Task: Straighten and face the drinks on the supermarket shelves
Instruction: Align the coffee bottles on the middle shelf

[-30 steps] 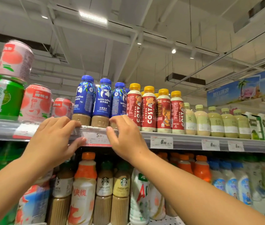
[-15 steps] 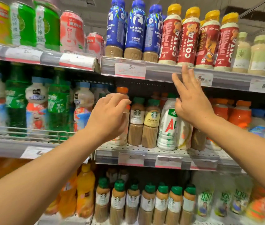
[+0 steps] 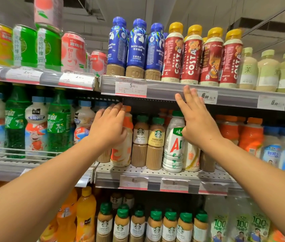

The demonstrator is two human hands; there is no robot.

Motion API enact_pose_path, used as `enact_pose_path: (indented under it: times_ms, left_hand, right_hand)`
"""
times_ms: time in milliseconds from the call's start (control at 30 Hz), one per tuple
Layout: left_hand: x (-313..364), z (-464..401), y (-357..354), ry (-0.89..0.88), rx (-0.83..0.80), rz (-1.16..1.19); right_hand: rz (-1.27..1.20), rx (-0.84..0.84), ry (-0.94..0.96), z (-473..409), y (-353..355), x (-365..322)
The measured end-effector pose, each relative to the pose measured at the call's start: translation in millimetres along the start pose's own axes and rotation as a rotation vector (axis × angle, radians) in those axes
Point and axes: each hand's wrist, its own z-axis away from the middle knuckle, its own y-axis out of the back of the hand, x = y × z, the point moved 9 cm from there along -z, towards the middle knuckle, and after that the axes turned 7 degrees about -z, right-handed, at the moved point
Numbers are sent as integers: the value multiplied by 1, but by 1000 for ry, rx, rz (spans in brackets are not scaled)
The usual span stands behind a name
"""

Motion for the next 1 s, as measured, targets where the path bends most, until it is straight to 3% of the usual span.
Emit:
enact_pose_path:
  times_ms: [133,367,533,800,900,1000]
  left_hand:
    - [-1,0,2,10,-8,31]
    - [16,31,0,-90,5,75]
    - [67,49,-8,-218,-1,100]
    - [117,4,-2,-227,32,126]
    - [121,-8,-7,-201,8,95]
    - [122,-11,-6,-193,32,82]
  right_hand:
    - [-91,-9,3,23,-9,-9]
    - [-223,-196,66,114,-72,-35]
    - [-212,-252,3,124,-92,-28]
    - [-244,-270,16,128,-94,-23]
    - [-345,-210,-16,117,-80,-17]
    - [-422,-34,-117,86,-54,3]
